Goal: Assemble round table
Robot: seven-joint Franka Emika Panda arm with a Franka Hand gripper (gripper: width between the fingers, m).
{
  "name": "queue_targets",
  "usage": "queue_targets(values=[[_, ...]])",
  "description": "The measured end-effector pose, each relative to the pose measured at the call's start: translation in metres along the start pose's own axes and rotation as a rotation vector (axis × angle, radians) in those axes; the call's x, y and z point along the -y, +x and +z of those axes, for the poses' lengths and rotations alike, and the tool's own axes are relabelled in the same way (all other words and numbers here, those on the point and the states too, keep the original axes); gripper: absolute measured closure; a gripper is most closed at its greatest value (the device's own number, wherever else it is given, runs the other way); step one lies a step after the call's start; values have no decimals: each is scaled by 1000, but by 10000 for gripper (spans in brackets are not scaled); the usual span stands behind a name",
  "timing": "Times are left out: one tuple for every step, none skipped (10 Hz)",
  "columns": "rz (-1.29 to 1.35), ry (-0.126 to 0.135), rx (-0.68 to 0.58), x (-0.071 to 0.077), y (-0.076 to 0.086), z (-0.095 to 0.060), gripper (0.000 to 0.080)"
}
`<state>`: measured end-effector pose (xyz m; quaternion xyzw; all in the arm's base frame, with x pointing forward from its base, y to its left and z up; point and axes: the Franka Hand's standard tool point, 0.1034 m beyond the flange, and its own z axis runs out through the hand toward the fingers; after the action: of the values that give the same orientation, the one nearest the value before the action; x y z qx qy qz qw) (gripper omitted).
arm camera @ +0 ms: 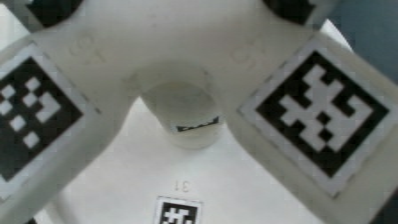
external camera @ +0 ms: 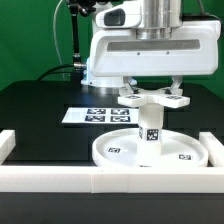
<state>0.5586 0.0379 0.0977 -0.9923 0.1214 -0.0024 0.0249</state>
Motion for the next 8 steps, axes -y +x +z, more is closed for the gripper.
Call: queue_targets(values=[[139,8,-5,2,-1,0,351],[241,12,-15,3,0,1,351],[351,22,-29,3,1,1,351],[487,37,-40,3,1,1,351],[590,45,-51,4,1,0,351],[686,54,-59,4,2,1,351],[803,68,-60,4,2,0,351],[894,75,-57,4,2,1,351]])
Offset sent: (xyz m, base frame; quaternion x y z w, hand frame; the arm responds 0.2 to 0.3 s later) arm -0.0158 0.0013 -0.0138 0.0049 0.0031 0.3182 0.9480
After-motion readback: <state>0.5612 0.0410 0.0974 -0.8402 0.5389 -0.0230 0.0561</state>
